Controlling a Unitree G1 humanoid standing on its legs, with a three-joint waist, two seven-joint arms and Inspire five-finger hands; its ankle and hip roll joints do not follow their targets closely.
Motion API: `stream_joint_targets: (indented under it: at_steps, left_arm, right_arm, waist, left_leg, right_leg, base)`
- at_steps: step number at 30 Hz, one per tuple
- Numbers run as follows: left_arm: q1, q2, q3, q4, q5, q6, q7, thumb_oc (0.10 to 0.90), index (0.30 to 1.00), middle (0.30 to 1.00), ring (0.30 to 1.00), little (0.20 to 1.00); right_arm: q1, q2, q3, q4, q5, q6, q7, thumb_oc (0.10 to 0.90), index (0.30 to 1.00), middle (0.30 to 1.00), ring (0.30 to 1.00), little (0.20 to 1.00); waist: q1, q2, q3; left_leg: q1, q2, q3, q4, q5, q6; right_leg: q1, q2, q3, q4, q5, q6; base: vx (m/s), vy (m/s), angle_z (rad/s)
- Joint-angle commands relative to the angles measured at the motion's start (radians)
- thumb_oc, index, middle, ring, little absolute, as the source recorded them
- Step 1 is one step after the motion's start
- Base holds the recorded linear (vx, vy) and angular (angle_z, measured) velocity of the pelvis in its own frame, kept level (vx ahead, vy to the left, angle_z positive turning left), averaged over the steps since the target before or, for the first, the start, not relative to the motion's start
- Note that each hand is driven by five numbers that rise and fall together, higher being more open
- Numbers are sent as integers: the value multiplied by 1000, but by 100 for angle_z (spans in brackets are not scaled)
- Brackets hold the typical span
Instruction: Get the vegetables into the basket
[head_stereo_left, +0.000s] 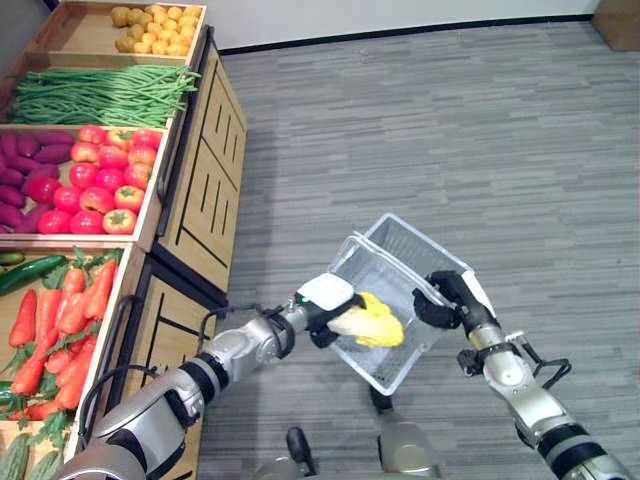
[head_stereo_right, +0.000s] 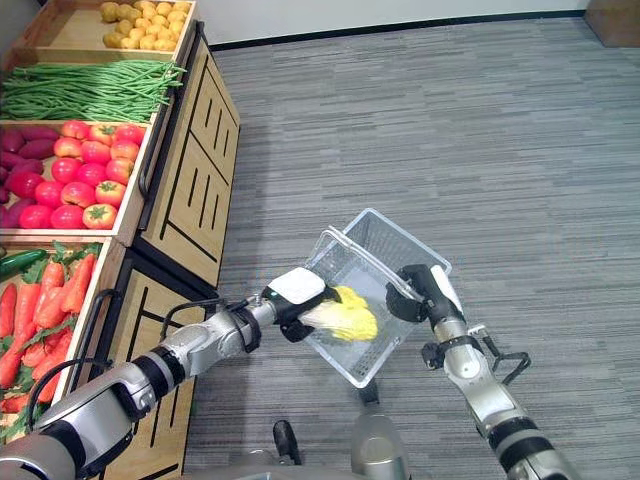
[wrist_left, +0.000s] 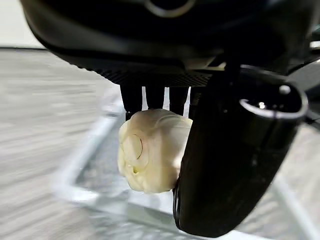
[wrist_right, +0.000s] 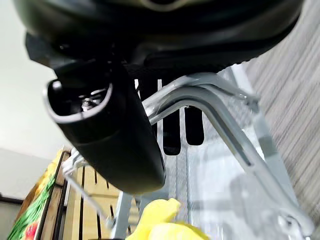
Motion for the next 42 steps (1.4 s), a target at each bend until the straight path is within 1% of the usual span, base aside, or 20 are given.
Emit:
stream_joint_targets:
  at_steps: [1, 2, 4, 8, 12, 16, 19, 20, 23, 24, 25, 26, 28, 30, 33, 34, 36, 39, 41, 42]
  left_arm:
    - [-59, -29, 76, 38, 48, 23, 146, 596, 575, 575, 575, 575]
    - [-48, -32, 90, 45, 52, 32, 155, 900, 1000, 1000, 1000, 1000]
    - [-32, -37, 119, 57, 72, 58, 181, 900, 1000, 1000, 1000, 1000]
    - [-6, -37, 137, 25, 68, 52, 183, 900, 1000, 1000, 1000, 1000]
    - [68, -26, 181, -83, -8, 14, 181, 900, 1000, 1000, 1000, 1000]
    - [105, -38, 151, -167, -84, -42, 161, 900, 1000, 1000, 1000, 1000]
    - [121, -38, 157, -178, -114, -50, 153, 900, 1000, 1000, 1000, 1000]
    - [156, -47, 170, -178, -178, -59, 140, 900, 1000, 1000, 1000, 1000]
    - [289, -89, 257, -171, -499, -65, 56, 900, 1000, 1000, 1000, 1000]
    - [400, -135, 343, -139, -886, -37, 3, 900, 1000, 1000, 1000, 1000]
    - [447, -141, 410, -151, -1126, -31, -34, 900, 1000, 1000, 1000, 1000]
    - [448, -140, 411, -152, -1127, -30, -35, 900, 1000, 1000, 1000, 1000]
    - [483, -135, 475, -165, -1229, -24, -38, 900, 1000, 1000, 1000, 1000]
    - [514, -130, 520, -156, -1275, -8, -49, 900, 1000, 1000, 1000, 1000]
    - [533, -129, 568, -100, -1263, 4, -53, 900, 1000, 1000, 1000, 1000]
    - [534, -138, 611, 4, -1222, 18, -39, 900, 1000, 1000, 1000, 1000]
    - [533, -139, 625, 45, -1188, 19, -31, 900, 1000, 1000, 1000, 1000]
    - [506, -160, 660, 219, -1104, 36, -11, 900, 1000, 1000, 1000, 1000]
    - [488, -160, 676, 339, -1005, 49, 3, 900, 1000, 1000, 1000, 1000]
    - [487, -160, 676, 341, -1005, 48, 3, 900, 1000, 1000, 1000, 1000]
  right_arm:
    - [-78, -4, -45, -155, 111, -183, 3, 400, 300, 300, 300, 300]
    - [-66, 0, -48, -164, 123, -184, 10, 400, 300, 300, 300, 300]
    - [-47, -1, -50, -177, 122, -189, 13, 400, 300, 300, 300, 300]
    - [-21, -7, -61, -160, 85, -181, 5, 400, 300, 300, 300, 300]
    - [22, 27, -103, -99, 83, -172, -17, 400, 300, 300, 300, 300]
    - [34, 56, -112, -62, 96, -182, -33, 400, 300, 300, 300, 300]
    - [39, 62, -115, -49, 89, -183, -39, 400, 300, 300, 300, 300]
    - [45, 70, -121, -24, 70, -179, -56, 400, 300, 300, 300, 300]
    - [57, 89, -149, 34, 25, -153, -95, 400, 300, 300, 300, 300]
    - [65, 87, -186, 84, -28, -111, -122, 400, 300, 300, 300, 300]
    - [59, 81, -206, 126, -57, -82, -147, 400, 300, 300, 300, 300]
    - [58, 81, -206, 126, -57, -83, -147, 400, 300, 300, 300, 300]
    - [47, 77, -224, 190, -77, -57, -160, 400, 300, 300, 300, 300]
    - [41, 79, -236, 240, -85, -43, -162, 400, 300, 300, 300, 300]
    - [37, 73, -242, 307, -107, -30, -162, 400, 300, 300, 300, 300]
    - [34, 75, -242, 377, -112, -18, -156, 400, 300, 300, 300, 300]
    - [37, 74, -243, 388, -119, -16, -153, 400, 300, 300, 300, 300]
    - [37, 70, -244, 462, -131, -18, -153, 400, 300, 300, 300, 300]
    - [33, 69, -235, 488, -134, -18, -148, 400, 300, 300, 300, 300]
    - [32, 69, -235, 488, -134, -18, -148, 400, 300, 300, 300, 300]
  waist:
    - [19, -72, -84]
    - [19, -73, -84]
    - [21, -75, -80]
    - [24, -77, -75]
    - [34, -77, -73]
    - [43, -75, -69]
    - [46, -74, -70]
    - [53, -75, -70]
    - [68, -76, -68]
    - [82, -74, -66]
    - [90, -70, -56]
    - [89, -70, -57]
    - [100, -68, -48]
    - [112, -68, -43]
    - [123, -71, -39]
    - [136, -75, -38]
    - [137, -76, -39]
    - [142, -79, -41]
    - [143, -80, -40]
    - [143, -80, -39]
  left_leg:
    - [-7, 22, -16, 2, -6, -38]
    - [-7, 22, -16, 2, -6, -38]
    - [-9, 23, -16, 2, -4, -40]
    - [-14, 27, -20, 2, 0, -42]
    - [-16, 32, -34, 2, 6, -45]
    - [-17, 34, -46, 2, 10, -47]
    - [-16, 35, -50, 2, 11, -46]
    - [-15, 34, -53, 2, 12, -46]
    - [-16, 32, -67, 2, 18, -45]
    - [-20, 32, -81, 2, 28, -44]
    - [-26, 32, -94, 2, 35, -44]
    - [-27, 32, -96, 2, 35, -44]
    - [-36, 33, -113, 2, 42, -44]
    - [-41, 33, -126, 2, 49, -44]
    - [-45, 34, -138, 7, 49, -44]
    - [-47, 33, -149, 11, 48, -44]
    - [-47, 33, -151, 11, 48, -44]
    - [-48, 32, -157, 14, 47, -44]
    - [-49, 33, -159, 18, 44, -45]
    - [-49, 33, -159, 18, 44, -45]
  right_leg:
    - [80, -63, -35, 33, -124, 90]
    - [81, -62, -35, 32, -124, 89]
    - [81, -62, -36, 30, -122, 88]
    - [80, -60, -42, 30, -123, 86]
    - [94, -56, -56, 24, -129, 79]
    - [106, -53, -71, 24, -136, 76]
    - [110, -52, -74, 24, -139, 74]
    - [116, -52, -81, 24, -141, 71]
    - [127, -53, -95, 22, -142, 66]
    - [134, -54, -107, 23, -142, 60]
    - [134, -54, -117, 28, -145, 55]
    - [134, -54, -118, 28, -145, 55]
    - [130, -53, -130, 39, -150, 52]
    - [130, -53, -142, 47, -156, 49]
    - [133, -53, -155, 54, -163, 47]
    - [140, -53, -167, 61, -169, 44]
    - [142, -53, -171, 62, -171, 43]
    - [146, -55, -181, 72, -181, 42]
    - [142, -55, -182, 90, -192, 40]
    - [142, -55, -182, 91, -192, 40]
  base:
    - [0, 0, 0]
    - [0, 0, 0]
    - [0, 0, 0]
    - [3, -9, 0]
    - [14, -33, 4]
    - [13, -33, 10]
    - [14, -21, 4]
    - [12, -28, 8]
    - [15, -44, 16]
    - [-1, -63, 29]
    - [7, -52, 37]
    - [-18, -32, 28]
    - [-16, -34, 31]
    - [3, -36, 26]
    - [18, -37, 21]
    - [20, -22, 31]
    - [21, -13, 17]
    - [29, -11, 8]
    - [17, -14, 5]
    - [-10, -42, 4]
